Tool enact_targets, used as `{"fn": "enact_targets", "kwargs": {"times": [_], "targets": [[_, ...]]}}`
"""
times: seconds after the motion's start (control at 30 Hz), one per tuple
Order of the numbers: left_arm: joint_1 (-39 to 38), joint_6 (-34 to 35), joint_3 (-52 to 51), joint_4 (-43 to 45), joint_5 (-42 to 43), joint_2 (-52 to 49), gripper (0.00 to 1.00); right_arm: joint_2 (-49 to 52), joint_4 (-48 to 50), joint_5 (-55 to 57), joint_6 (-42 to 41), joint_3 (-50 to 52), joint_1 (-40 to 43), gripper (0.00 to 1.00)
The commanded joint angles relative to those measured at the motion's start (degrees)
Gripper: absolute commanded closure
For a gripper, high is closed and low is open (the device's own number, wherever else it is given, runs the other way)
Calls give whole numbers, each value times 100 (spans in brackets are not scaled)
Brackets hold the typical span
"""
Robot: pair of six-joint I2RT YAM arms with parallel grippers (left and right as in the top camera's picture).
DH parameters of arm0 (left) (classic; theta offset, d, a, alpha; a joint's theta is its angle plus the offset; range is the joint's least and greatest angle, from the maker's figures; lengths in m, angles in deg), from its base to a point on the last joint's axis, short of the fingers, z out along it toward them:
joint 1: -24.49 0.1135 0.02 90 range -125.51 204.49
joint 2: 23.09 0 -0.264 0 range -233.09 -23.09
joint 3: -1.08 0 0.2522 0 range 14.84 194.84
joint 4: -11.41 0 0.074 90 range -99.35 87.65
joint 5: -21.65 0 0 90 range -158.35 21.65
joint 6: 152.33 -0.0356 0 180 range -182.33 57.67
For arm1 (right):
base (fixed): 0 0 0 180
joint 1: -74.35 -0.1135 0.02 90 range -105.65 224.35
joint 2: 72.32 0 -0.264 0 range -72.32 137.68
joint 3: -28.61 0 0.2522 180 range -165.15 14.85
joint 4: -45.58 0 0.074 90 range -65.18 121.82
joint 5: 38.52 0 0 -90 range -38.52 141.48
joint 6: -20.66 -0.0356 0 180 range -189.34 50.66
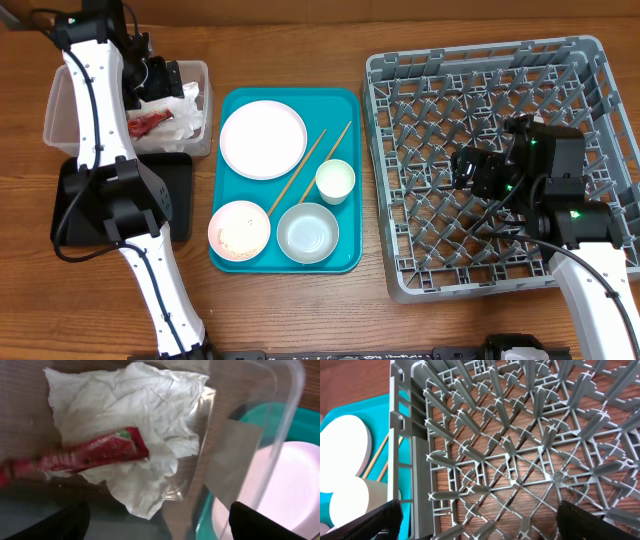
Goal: Sort waste into correct bins and load items into the dishwasher
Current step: 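Grasp the rice-filled bowl rim with the left gripper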
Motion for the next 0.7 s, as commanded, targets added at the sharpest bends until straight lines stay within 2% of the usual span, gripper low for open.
{"fn": "enact_targets", "kwargs": {"times": [0.0, 0.1, 0.2, 0.3, 0.33, 0.4, 0.53, 0.67], "targets": [[-35, -273, 660, -356, 643, 431, 14, -31, 55, -122, 22, -120, 11, 0], [-144, -505, 1040, -837, 852, 846, 17, -44, 79, -398, 22, -120, 11, 0], [-262, -831, 1038, -837, 1375, 1172, 16, -44, 76, -713, 24, -120, 11, 0], [-417, -802, 896, -837, 1707, 1543, 18, -48, 48, -872, 22, -120, 11, 0], [-498, -802, 743, -837, 1735, 1683, 22, -59, 35, -907, 22, -120, 11, 0], [-693, -802, 236, -837, 1735, 2013, 28, -94, 28, -1005, 22, -120, 13, 0], [-1366, -1027, -1585, -835, 1626, 2846, 29, -334, -11, -1043, 24, -122, 13, 0], [-2020, -1145, -2879, -350, 1626, 2951, 28, -614, -11, -992, 28, -127, 13, 0]]}}
